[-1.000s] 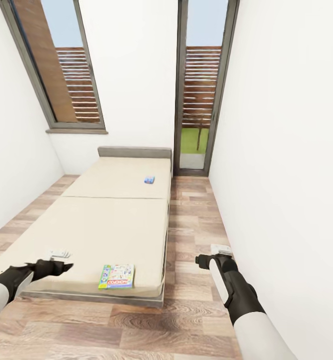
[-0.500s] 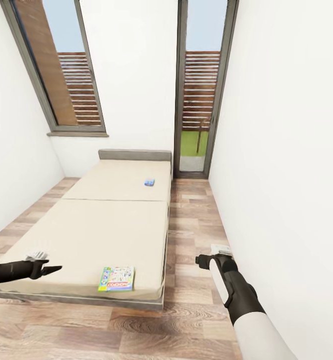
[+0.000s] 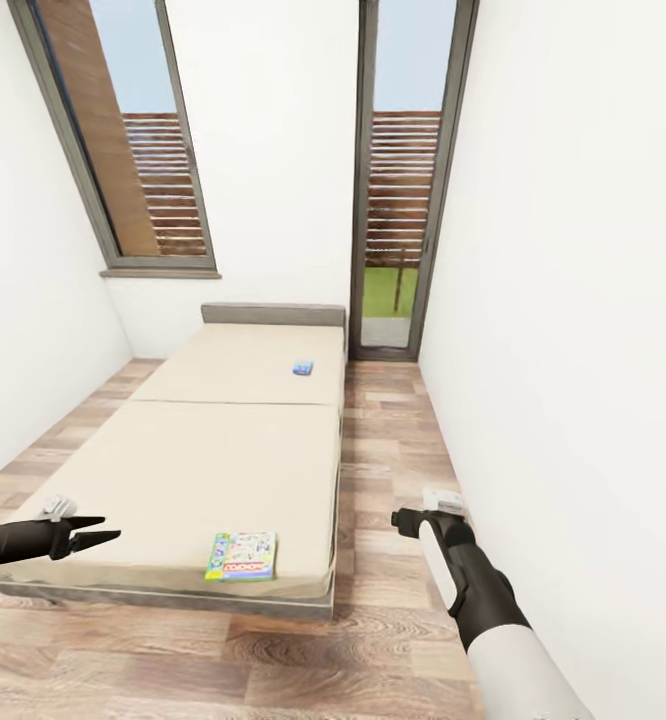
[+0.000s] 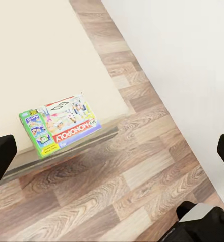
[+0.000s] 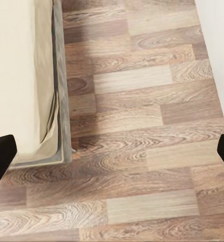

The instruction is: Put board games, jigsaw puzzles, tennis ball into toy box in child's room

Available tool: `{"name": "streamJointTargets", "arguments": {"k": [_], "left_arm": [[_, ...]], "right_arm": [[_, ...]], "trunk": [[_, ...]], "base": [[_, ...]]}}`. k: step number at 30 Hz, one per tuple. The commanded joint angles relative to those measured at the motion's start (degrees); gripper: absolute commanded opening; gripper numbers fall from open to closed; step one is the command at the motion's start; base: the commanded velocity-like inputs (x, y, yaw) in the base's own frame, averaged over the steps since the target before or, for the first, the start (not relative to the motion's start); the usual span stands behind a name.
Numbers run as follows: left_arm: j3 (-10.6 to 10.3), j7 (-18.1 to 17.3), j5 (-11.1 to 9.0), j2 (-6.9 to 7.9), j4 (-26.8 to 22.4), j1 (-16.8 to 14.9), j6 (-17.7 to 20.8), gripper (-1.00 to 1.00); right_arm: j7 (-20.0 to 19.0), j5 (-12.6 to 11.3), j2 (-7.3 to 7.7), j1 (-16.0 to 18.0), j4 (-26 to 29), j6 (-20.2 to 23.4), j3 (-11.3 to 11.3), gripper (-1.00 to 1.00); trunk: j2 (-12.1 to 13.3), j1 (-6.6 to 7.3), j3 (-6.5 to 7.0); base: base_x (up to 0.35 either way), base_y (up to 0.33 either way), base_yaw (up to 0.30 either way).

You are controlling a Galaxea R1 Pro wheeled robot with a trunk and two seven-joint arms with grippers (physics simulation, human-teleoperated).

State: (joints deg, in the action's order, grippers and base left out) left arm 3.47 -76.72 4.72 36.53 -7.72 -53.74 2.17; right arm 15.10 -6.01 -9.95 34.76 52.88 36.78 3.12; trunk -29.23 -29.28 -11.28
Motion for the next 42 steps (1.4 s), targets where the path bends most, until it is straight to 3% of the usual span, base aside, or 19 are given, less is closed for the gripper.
{"name": "streamJointTargets", "arguments": {"k": [1, 3, 8, 21, 42], "left_arm": [[0.49, -0.54, 0.49, 0.01, -0.02, -0.04, 0.24, 1.0], [0.57, -1.12, 0.48, 0.02, -0.02, -0.04, 0.22, 1.0], [0.64, -2.22, 0.47, -0.02, -0.03, -0.04, 0.21, 1.0], [0.65, -2.63, 0.47, 0.03, -0.03, -0.04, 0.21, 1.0], [0.65, -2.47, 0.5, -0.12, -0.06, -0.04, 0.17, 1.0]], "right_arm": [[0.45, -0.6, -0.05, 0.05, -0.57, -1.16, 0.12, 1.0], [0.46, -0.59, -0.05, 0.05, -2.54, -4.17, 0.24, 1.0], [0.38, -0.98, -0.05, 0.05, -5.78, -6.79, 0.6, 1.0], [0.38, -6.16, -0.05, -0.04, -10.54, -8.17, 2.52, 1.0], [0.03, -6.82, -0.05, -0.04, -11.12, -8.55, 3.97, 1.0]], "trunk": [[-0.11, -0.01, -0.08], [-0.11, -0.01, -0.04], [-0.11, -0.01, 0.0], [-0.11, -0.01, 0.01], [-0.11, -0.01, 0.01]], "base": [[-0.123, 0.123, 0.0], [-0.081, 0.081, 0.0], [-0.03, 0.03, 0.0], [-0.003, 0.003, 0.0], [0.0, 0.049, 0.0]]}}
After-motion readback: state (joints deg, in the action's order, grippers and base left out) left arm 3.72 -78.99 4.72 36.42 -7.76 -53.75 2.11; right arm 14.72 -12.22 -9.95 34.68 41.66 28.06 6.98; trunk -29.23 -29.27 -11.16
